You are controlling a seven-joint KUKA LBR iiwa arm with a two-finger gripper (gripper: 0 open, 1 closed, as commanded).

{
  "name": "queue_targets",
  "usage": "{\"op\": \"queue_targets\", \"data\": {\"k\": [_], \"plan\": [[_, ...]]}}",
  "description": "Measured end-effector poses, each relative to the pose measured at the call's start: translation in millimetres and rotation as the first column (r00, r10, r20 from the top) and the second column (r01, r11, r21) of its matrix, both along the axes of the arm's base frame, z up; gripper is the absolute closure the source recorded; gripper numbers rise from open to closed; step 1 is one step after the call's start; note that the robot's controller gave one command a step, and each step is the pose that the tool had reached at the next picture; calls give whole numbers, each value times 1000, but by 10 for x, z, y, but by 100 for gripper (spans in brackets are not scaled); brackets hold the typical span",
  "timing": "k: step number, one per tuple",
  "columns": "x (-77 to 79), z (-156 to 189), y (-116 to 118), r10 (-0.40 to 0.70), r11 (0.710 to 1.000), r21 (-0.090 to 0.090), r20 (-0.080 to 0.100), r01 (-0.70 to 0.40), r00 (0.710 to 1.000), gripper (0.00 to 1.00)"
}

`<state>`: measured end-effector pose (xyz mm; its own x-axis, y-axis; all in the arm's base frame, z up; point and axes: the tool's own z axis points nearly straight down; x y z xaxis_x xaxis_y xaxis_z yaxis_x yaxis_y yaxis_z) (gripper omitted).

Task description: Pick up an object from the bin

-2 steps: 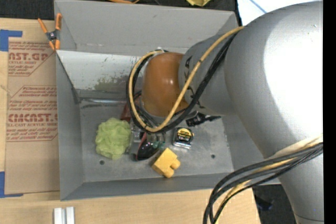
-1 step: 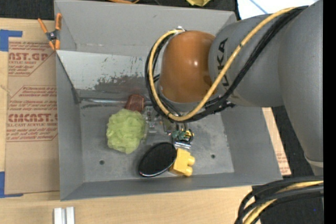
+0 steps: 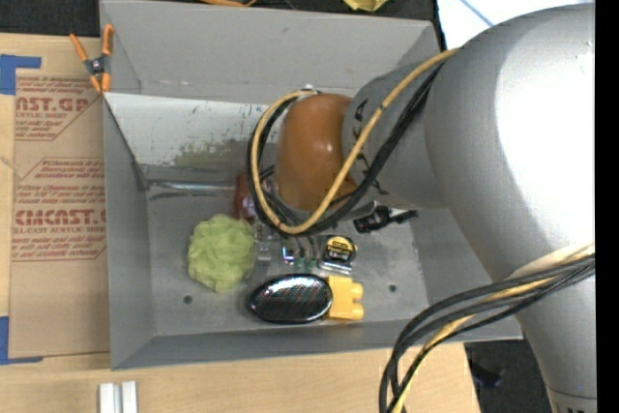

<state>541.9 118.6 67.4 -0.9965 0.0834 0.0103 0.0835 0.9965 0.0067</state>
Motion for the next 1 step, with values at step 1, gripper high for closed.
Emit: {"op": "queue_targets", "data": {"k": [1], "plan": [[-375,663,-349,330,944,-3,33,-330,944,0]]}}
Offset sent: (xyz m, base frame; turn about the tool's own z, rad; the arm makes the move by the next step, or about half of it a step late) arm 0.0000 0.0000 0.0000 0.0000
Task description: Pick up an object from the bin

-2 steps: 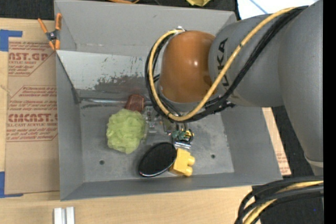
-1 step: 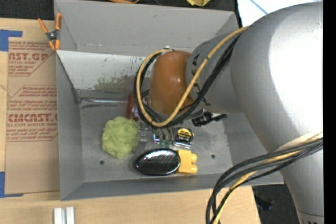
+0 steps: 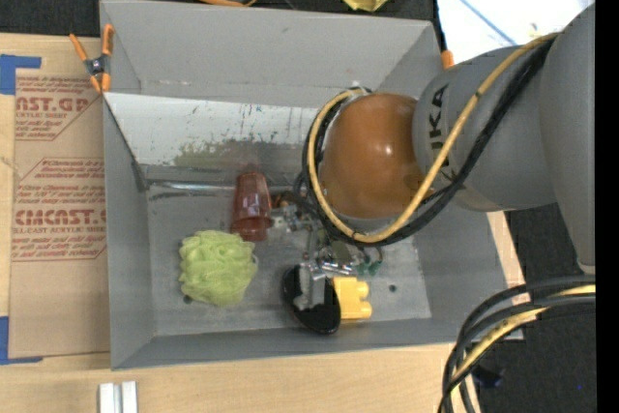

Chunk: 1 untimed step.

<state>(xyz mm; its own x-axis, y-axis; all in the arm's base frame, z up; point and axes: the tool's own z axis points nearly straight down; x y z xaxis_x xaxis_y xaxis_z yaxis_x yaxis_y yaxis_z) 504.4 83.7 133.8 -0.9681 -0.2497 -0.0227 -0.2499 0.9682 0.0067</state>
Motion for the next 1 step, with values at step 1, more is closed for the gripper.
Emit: {"op": "queue_targets", "data": {"k": [1], "plan": [[4,-21,9,-1,1000,1,-2,1,1000,0]]}}
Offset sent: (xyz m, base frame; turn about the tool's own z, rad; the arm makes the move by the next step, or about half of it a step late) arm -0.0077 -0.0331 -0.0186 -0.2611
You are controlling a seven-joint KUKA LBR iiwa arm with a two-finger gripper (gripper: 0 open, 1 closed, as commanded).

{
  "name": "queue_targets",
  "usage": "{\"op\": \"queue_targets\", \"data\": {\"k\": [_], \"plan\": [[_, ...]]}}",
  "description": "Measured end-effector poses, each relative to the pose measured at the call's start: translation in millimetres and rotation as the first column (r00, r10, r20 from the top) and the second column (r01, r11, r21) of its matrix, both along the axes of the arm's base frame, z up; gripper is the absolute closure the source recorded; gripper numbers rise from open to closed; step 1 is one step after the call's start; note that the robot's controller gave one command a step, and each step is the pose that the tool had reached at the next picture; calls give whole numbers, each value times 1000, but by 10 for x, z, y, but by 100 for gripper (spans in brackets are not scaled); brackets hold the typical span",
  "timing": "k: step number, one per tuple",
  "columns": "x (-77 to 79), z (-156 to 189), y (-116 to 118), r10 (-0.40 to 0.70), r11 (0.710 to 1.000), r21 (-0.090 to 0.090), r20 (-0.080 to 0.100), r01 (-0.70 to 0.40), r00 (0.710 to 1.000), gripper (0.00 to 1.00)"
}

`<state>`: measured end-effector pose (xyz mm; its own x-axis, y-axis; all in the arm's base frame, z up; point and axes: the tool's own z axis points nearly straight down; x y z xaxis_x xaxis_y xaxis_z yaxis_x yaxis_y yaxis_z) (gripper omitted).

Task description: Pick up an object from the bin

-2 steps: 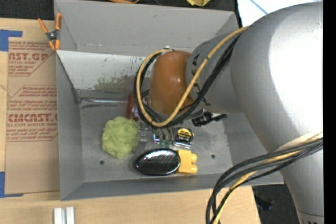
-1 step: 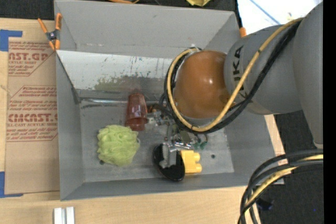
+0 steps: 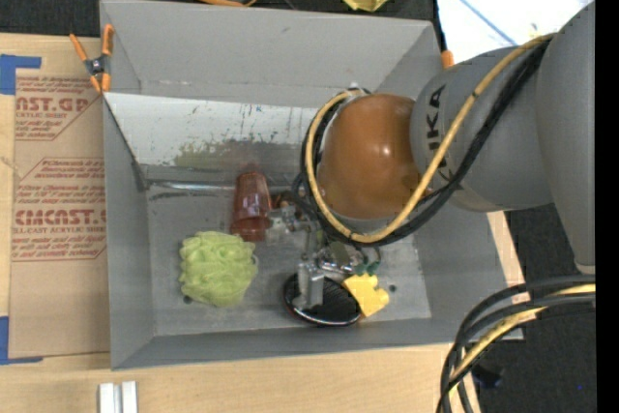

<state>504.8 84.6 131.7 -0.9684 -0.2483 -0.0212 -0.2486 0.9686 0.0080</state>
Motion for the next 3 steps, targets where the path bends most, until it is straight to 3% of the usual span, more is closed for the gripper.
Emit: {"op": "queue_targets", "data": {"k": [1,2,3], "plan": [[-64,-134,-258,209,978,-4,4,-209,978,0],[-81,-170,-355,272,962,-6,3,-272,962,0],[-27,-288,-693,384,923,-8,2,-384,923,0]]}}
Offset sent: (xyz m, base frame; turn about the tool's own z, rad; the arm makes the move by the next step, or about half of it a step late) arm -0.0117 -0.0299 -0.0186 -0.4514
